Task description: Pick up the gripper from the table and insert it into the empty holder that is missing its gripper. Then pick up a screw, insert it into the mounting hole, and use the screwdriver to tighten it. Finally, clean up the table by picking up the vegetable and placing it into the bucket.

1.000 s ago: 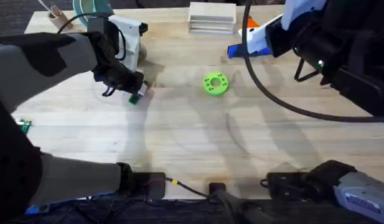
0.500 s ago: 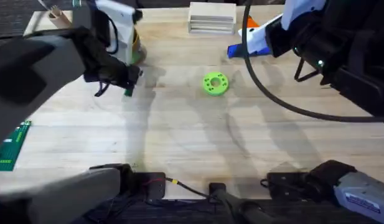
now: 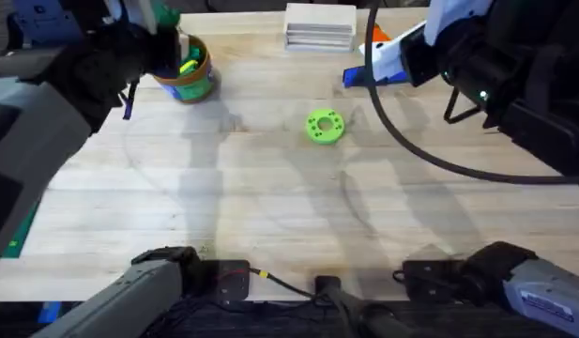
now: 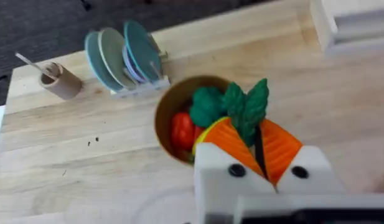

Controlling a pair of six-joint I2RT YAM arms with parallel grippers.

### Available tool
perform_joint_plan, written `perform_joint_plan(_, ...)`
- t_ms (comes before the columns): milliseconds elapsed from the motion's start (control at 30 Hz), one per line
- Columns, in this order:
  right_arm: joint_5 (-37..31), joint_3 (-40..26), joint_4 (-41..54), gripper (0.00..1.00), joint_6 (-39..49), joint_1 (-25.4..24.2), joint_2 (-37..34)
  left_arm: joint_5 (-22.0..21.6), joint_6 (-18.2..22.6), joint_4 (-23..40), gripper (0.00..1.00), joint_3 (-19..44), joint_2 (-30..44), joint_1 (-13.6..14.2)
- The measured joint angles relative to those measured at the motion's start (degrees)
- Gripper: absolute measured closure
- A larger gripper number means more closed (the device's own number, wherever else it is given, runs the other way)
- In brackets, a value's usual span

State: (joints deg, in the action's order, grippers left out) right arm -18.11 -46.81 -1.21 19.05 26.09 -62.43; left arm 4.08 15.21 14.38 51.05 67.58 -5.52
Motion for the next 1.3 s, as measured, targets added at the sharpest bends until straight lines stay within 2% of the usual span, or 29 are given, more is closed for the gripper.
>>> perform_joint_plan(333, 0.0, 0.0, 0.09, 0.01, -0.01, 0.0, 0.01, 0.29, -5.02, -10.24, 0.983, -0.07, 11.51, -2.36)
perform_joint_plan(533, 0.0, 0.0, 0.05, 0.01, -0.02, 0.0, -0.43, -0.33, -9.36, -16.38, 0.983, -0.07, 13.45, -4.51)
perform_joint_plan(833, 0.02, 0.0, -0.77, 0.01, -0.02, 0.0, -2.46, -2.4, -15.13, -15.61, 0.983, -0.07, 15.18, -7.65)
perform_joint_plan(1233, 0.0, 0.0, -3.19, 0.01, -0.02, 0.0, -2.45, -2.4, -16.31, -16.78, 0.983, -0.07, 17.21, -7.59)
perform_joint_plan(1300, 0.0, 0.0, -3.23, 0.01, -0.02, 0.0, -2.45, -2.4, -16.39, -16.75, 0.941, -0.07, 17.21, -7.59)
